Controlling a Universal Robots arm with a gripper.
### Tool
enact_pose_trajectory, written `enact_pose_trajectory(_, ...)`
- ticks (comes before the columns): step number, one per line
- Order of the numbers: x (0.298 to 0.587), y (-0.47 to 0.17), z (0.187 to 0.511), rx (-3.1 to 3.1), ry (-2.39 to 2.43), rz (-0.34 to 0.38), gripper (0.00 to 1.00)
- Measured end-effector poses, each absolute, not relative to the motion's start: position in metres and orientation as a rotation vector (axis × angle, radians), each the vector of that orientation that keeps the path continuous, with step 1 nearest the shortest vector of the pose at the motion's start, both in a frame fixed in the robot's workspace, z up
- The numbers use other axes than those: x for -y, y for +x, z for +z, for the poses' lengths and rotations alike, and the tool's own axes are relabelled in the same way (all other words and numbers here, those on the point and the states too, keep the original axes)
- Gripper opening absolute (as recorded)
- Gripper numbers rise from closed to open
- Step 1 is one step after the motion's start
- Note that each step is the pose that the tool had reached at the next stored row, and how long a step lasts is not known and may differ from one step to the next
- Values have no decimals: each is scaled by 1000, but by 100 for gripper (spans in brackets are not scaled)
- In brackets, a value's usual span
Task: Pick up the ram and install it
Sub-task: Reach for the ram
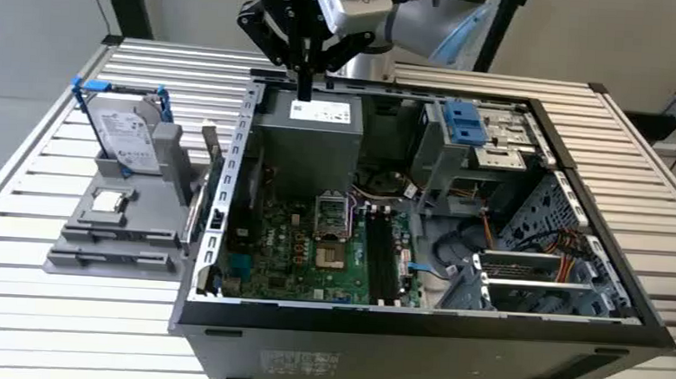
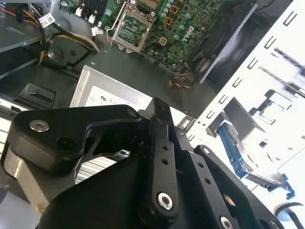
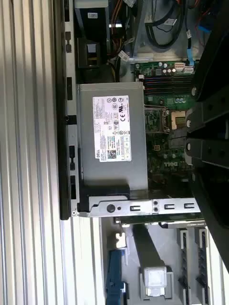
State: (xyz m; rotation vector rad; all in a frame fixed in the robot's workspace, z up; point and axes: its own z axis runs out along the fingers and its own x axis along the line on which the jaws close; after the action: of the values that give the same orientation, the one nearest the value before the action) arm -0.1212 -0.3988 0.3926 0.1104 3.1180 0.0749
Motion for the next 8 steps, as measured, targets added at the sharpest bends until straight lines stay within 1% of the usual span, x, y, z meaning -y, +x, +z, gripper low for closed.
enact_pose_trajectory(8,399,-121,393,-3118,110,75,0)
